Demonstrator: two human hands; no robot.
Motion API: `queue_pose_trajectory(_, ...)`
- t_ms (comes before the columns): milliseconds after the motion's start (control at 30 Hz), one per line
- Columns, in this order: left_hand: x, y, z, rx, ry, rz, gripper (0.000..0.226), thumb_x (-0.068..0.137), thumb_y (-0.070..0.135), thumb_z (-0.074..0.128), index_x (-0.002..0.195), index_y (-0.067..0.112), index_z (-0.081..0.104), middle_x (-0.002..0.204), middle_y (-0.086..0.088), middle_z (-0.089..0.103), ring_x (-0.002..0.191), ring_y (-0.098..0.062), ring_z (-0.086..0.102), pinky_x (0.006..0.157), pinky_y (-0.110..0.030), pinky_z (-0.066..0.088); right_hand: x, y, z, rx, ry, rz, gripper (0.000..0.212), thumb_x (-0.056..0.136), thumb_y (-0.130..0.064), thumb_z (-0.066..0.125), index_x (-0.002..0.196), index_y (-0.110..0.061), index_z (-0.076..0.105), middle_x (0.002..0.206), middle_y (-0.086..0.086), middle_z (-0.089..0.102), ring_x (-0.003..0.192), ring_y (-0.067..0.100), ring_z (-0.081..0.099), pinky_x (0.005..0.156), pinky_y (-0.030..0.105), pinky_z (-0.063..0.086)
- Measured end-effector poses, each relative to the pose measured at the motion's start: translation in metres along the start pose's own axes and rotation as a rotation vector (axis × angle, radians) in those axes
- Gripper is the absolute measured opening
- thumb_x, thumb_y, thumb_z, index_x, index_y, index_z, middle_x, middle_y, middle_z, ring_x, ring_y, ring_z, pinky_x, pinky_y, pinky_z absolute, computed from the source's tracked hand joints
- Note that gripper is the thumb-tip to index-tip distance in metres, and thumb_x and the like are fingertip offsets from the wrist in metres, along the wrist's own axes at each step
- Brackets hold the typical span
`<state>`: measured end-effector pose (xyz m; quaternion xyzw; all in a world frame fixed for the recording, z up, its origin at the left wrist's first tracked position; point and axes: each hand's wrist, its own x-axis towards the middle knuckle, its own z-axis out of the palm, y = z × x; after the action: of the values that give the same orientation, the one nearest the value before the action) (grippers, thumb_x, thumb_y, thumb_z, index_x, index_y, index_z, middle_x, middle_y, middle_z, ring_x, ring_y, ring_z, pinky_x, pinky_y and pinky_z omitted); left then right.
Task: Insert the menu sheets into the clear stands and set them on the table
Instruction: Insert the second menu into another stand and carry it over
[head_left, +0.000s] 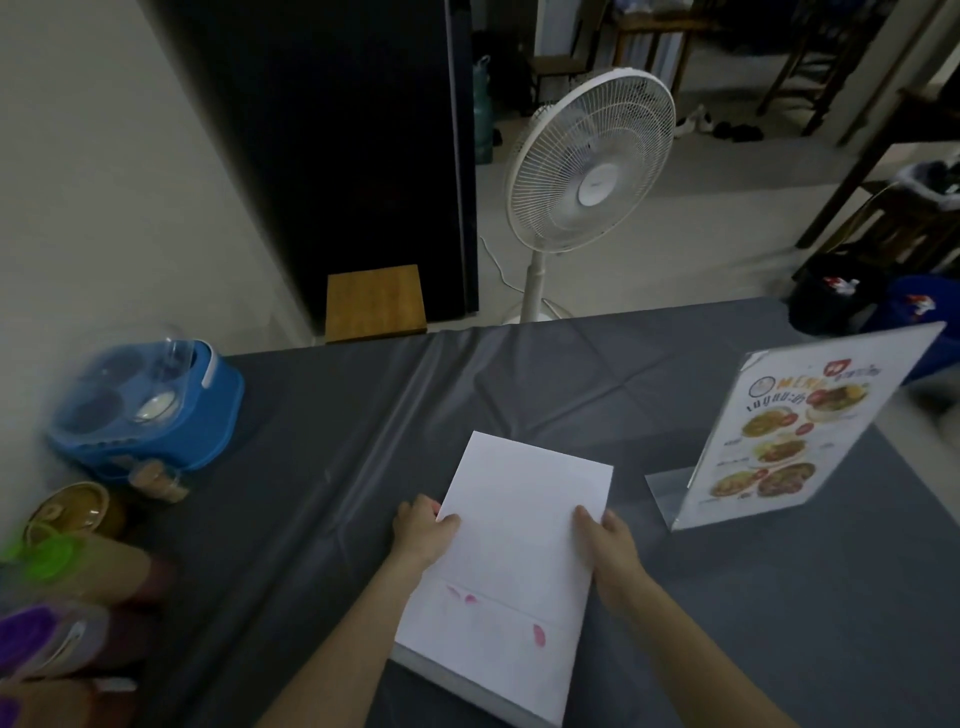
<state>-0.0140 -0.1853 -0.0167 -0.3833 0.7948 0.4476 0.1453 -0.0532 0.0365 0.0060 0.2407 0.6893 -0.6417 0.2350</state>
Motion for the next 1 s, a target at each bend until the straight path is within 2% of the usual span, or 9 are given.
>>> queue_pose_trajectory(167,-0.014,0.014,-0.007,-0.159,-0.058,-0.028,0.026,0.075,0.026,0.060,0.090,0.008,0.049,0.095,-0.005,0.058,0.081,-0.022,0.060,0.065,-0.028,0.048,-0.012,-0.025,-0.005,-0.039,-0.087,-0.081,0.022,0.095,-0.014,0.050,0.111,-0.001,0.060,0.106,0.012,0.068,0.092,0.029,0.066,0.082,0.045,0.056)
queue_pose_trajectory(300,-0.027,0.025,-0.005,-0.154,-0.118,0.024,0.041,0.070,0.032,0.061,0.101,0.006,0.058,0.103,-0.007,0.065,0.096,-0.025,0.066,0.083,-0.035,0.054,-0.024,-0.051,-0.001,-0.077,-0.101,-0.184,0.013,0.096,-0.013,0.048,0.104,-0.007,0.057,0.093,0.003,0.065,0.080,0.016,0.062,0.059,0.027,0.048)
queue_pose_trajectory(400,-0.044,0.038,-0.004,-0.143,-0.185,0.122,0.015,0.082,0.020,0.059,0.092,0.009,0.062,0.102,-0.007,0.067,0.093,-0.022,0.065,0.082,-0.030,0.050,-0.023,-0.067,0.000,-0.164,-0.072,-0.242,0.013,0.094,-0.015,0.051,0.102,-0.008,0.058,0.102,0.010,0.066,0.088,0.026,0.064,0.071,0.036,0.051)
queue_pose_trajectory(467,-0.061,0.050,-0.001,-0.116,-0.256,0.164,0.031,0.084,0.027,0.060,0.108,0.009,0.061,0.117,-0.002,0.063,0.105,-0.020,0.062,0.092,-0.030,0.050,-0.021,-0.074,0.002,-0.204,-0.056,-0.231,0.013,0.092,-0.016,0.053,0.099,-0.007,0.060,0.105,0.015,0.067,0.097,0.033,0.064,0.085,0.047,0.054)
queue_pose_trajectory(533,-0.083,0.068,0.001,-0.068,-0.325,0.151,0.046,0.087,0.039,0.059,0.125,0.016,0.052,0.125,0.006,0.054,0.117,-0.019,0.056,0.095,-0.032,0.048,-0.018,-0.078,0.003,-0.235,-0.052,-0.221,0.013,0.090,-0.017,0.053,0.091,-0.006,0.060,0.103,0.018,0.067,0.095,0.035,0.064,0.088,0.054,0.053)
queue_pose_trajectory(667,-0.119,0.098,0.005,0.004,-0.419,0.177,0.032,0.080,0.050,0.062,0.097,0.023,0.055,0.092,0.007,0.056,0.079,-0.007,0.055,0.065,-0.023,0.044,-0.015,-0.084,0.009,-0.207,-0.064,-0.237,0.028,0.090,-0.026,0.047,0.071,-0.008,0.059,0.088,0.021,0.066,0.082,0.034,0.064,0.078,0.050,0.055)
queue_pose_trajectory(767,-0.128,0.107,0.007,0.076,-0.427,0.236,0.052,0.073,0.051,0.068,0.107,0.015,0.052,0.097,0.002,0.056,0.083,-0.013,0.056,0.066,-0.026,0.045,-0.028,-0.097,0.012,-0.142,-0.113,-0.209,0.046,0.094,-0.041,0.040,0.084,-0.004,0.065,0.089,0.019,0.071,0.084,0.035,0.068,0.079,0.051,0.058)
queue_pose_trajectory(867,-0.136,0.114,0.007,0.209,-0.266,0.316,0.047,0.087,0.031,0.058,0.130,0.014,0.050,0.128,-0.014,0.059,0.118,-0.028,0.059,0.099,-0.037,0.049,-0.037,-0.106,0.013,-0.086,-0.211,-0.218,0.051,0.099,-0.040,0.034,0.101,0.001,0.065,0.096,0.023,0.071,0.087,0.037,0.070,0.075,0.047,0.060)
queue_pose_trajectory(1000,-0.145,0.119,0.000,0.171,-0.050,0.334,0.035,0.097,0.017,0.038,0.123,0.002,0.056,0.130,-0.019,0.061,0.120,-0.032,0.059,0.096,-0.034,0.047,-0.042,-0.106,0.015,-0.045,-0.262,-0.260,0.041,0.101,-0.027,0.036,0.098,0.005,0.062,0.088,0.022,0.067,0.076,0.031,0.066,0.063,0.034,0.057)
